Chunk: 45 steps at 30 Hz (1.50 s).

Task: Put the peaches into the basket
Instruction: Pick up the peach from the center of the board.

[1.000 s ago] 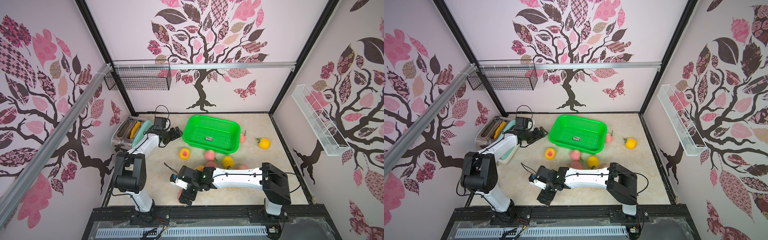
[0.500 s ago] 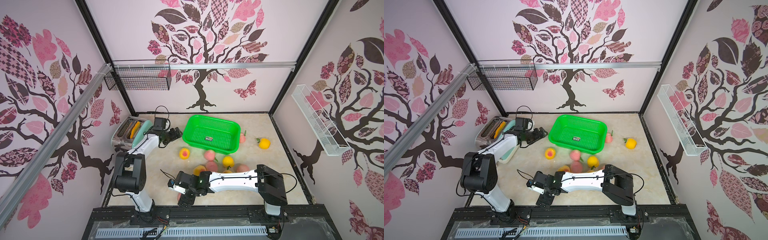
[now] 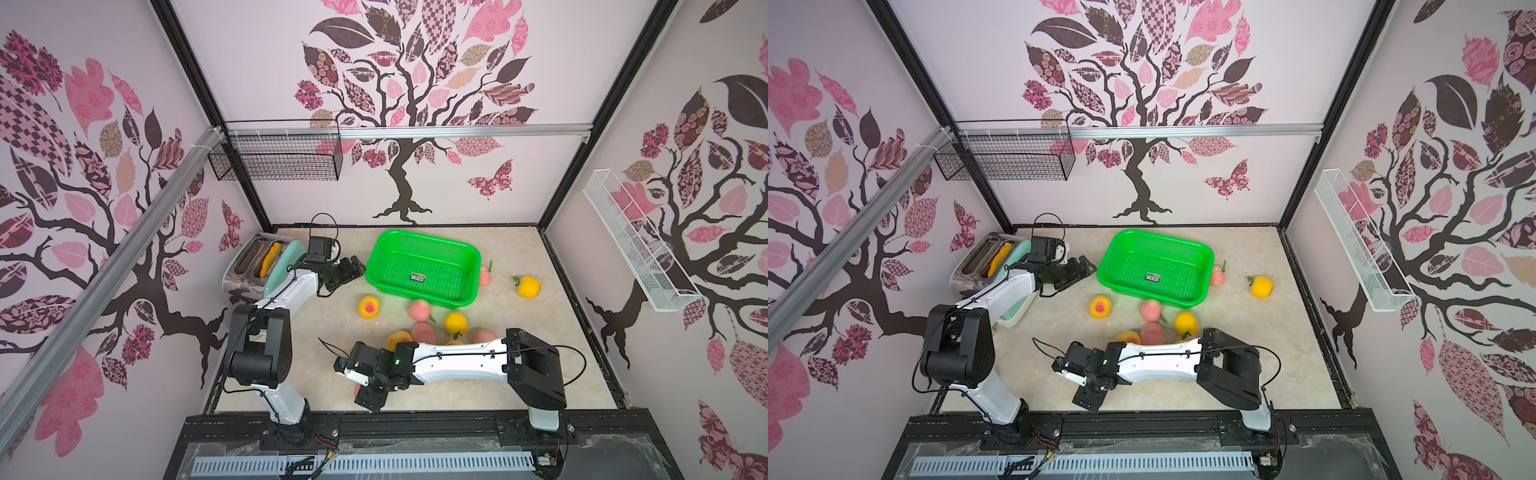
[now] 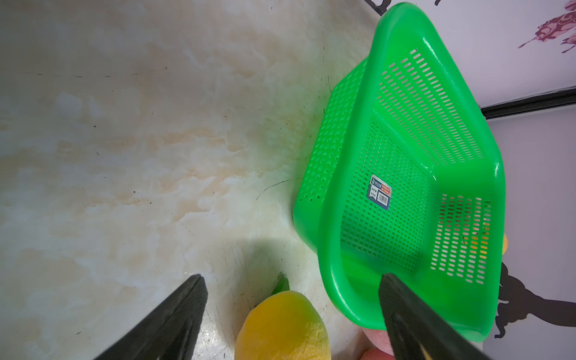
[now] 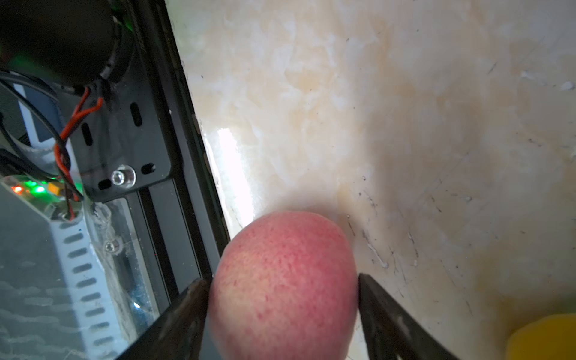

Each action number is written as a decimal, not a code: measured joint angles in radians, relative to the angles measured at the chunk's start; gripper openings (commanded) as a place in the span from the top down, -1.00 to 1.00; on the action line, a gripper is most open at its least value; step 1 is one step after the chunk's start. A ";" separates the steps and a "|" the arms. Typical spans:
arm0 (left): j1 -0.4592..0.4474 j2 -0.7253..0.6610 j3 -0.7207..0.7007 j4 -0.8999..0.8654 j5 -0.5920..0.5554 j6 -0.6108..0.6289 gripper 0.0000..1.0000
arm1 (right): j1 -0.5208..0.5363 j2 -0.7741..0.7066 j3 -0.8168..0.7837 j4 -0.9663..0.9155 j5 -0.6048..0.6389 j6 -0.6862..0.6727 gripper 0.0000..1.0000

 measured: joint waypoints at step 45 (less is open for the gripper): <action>0.000 -0.021 -0.059 0.045 0.073 -0.049 -0.81 | -0.183 -0.378 -0.107 0.051 0.126 -0.090 -0.31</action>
